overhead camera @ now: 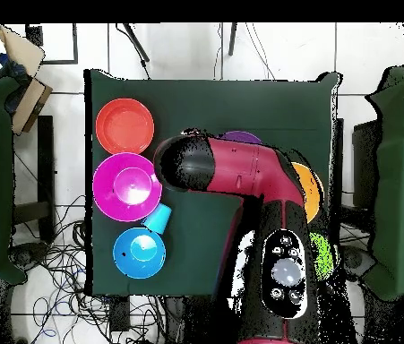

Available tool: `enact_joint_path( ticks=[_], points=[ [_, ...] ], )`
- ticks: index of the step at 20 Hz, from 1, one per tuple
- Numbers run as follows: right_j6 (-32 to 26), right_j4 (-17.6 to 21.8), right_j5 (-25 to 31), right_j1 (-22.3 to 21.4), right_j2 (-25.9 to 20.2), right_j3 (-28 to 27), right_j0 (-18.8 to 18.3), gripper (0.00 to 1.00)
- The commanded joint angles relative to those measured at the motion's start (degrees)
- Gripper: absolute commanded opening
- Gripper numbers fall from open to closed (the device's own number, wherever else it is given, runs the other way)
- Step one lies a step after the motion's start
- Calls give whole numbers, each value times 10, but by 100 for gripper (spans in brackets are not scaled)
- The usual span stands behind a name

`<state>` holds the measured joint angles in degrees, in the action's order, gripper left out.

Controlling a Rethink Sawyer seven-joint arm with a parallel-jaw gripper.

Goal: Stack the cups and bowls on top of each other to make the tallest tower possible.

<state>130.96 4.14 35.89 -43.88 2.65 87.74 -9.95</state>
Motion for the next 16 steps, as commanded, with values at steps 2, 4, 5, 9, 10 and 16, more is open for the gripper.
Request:
enact_joint_path(
  ticks=[2,4,5,9,10,16],
  points=[
    [51,-16,73,-3,-9,43,13,100],
    [51,-18,74,-12,-6,54,15,100],
    [50,-19,74,-16,-4,59,15,100],
    [57,-25,63,-24,-2,79,19,100],
    [63,-26,60,-20,1,76,21,100],
    [97,-34,19,-17,17,112,57,100]
  ],
)
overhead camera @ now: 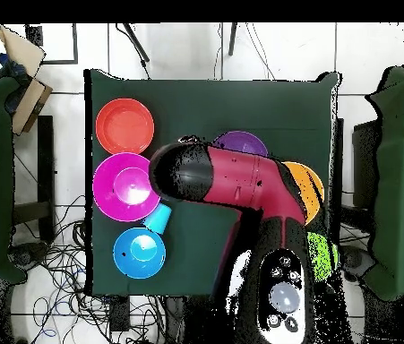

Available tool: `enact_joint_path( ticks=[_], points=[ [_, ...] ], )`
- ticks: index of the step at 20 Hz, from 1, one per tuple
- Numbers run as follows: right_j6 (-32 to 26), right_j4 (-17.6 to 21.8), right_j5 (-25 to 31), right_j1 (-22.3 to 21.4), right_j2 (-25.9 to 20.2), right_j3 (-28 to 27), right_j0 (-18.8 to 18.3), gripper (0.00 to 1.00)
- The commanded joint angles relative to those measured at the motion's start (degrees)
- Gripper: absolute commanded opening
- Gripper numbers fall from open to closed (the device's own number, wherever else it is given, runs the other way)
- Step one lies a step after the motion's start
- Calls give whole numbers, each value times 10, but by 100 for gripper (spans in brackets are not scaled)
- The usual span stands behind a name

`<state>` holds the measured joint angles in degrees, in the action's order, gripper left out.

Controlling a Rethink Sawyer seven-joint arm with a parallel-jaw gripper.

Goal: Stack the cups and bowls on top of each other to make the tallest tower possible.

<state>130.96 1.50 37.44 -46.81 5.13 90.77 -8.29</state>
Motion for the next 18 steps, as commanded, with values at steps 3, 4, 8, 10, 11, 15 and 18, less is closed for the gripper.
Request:
enact_joint_path(
  ticks=[3,4,8,10,11,15,18],
  points=[
    [99,-18,-25,11,-10,104,51,100],
    [102,-20,-32,13,-9,108,57,100],
    [117,-32,-43,11,-3,117,84,100],
    [118,-38,-35,9,-1,117,96,100],
    [122,-42,-31,10,3,115,103,100],
    [133,-56,-33,24,11,107,126,100],
    [141,-65,-39,46,18,92,143,100]
  ],
)
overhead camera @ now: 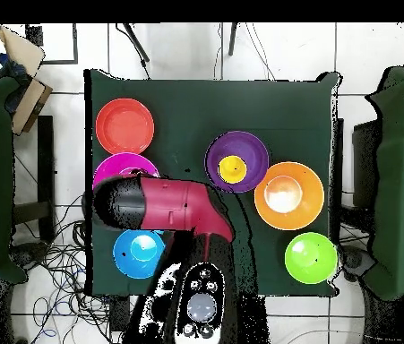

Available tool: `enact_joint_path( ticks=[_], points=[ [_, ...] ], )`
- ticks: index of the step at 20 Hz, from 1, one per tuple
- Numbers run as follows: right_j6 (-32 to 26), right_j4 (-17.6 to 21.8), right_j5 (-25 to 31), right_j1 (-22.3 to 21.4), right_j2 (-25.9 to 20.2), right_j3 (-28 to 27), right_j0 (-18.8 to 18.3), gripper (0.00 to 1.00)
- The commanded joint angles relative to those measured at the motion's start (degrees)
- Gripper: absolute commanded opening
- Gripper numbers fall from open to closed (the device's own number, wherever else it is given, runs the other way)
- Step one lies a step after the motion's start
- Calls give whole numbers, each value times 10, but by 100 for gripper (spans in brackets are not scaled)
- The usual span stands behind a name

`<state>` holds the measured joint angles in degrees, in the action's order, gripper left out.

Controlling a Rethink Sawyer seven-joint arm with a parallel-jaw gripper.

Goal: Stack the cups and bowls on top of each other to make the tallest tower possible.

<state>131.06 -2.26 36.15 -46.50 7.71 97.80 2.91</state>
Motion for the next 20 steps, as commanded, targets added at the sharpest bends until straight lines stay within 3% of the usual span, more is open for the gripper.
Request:
enact_joint_path(
  ticks=[1,10,20],
  points=[
    [141,-29,-28,50,-5,18,35,100],
    [145,-51,-38,82,20,-2,64,100],
    [137,-71,-50,97,28,-5,70,100]
  ],
)
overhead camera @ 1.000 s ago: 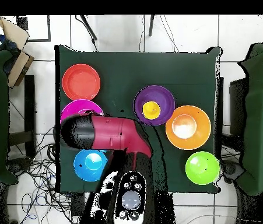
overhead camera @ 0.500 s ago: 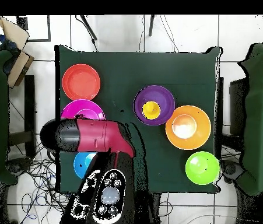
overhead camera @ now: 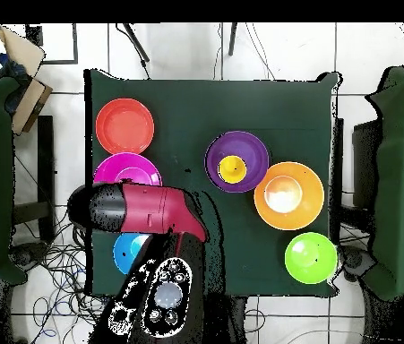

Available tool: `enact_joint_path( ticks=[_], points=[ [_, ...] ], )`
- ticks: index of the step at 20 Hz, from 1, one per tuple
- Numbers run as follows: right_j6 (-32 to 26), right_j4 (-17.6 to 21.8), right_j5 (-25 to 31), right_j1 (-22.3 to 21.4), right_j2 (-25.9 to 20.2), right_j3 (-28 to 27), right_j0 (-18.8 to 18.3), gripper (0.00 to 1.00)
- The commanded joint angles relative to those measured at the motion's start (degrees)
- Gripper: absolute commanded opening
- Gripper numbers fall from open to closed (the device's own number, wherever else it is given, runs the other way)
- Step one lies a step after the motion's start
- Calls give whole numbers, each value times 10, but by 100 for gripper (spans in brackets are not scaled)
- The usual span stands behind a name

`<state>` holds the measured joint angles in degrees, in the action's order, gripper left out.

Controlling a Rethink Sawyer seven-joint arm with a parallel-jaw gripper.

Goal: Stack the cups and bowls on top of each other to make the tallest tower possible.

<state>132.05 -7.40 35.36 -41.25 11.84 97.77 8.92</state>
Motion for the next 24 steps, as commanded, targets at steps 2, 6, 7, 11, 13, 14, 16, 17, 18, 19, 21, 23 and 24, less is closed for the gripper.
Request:
enact_joint_path(
  ticks=[2,6,7,11,13,14,16,17,18,19,21,23,24],
  points=[
    [133,-26,-49,51,-12,-1,19,100],
    [136,-39,-47,54,-9,0,34,100],
    [138,-42,-46,56,-7,0,38,100],
    [138,-56,-51,61,-4,3,49,100],
    [136,-62,-58,65,-4,5,54,100],
    [134,-66,-62,67,-5,6,55,100],
    [131,-72,-69,71,-6,9,57,100],
    [130,-75,-73,72,-7,11,58,100],
    [130,-77,-75,74,-7,11,60,100],
    [129,-80,-78,76,-7,12,62,100],
    [130,-85,-82,82,-4,13,69,100],
    [134,-87,-90,95,2,11,77,100],
    [136,-87,-95,106,6,9,83,100]
  ],
)
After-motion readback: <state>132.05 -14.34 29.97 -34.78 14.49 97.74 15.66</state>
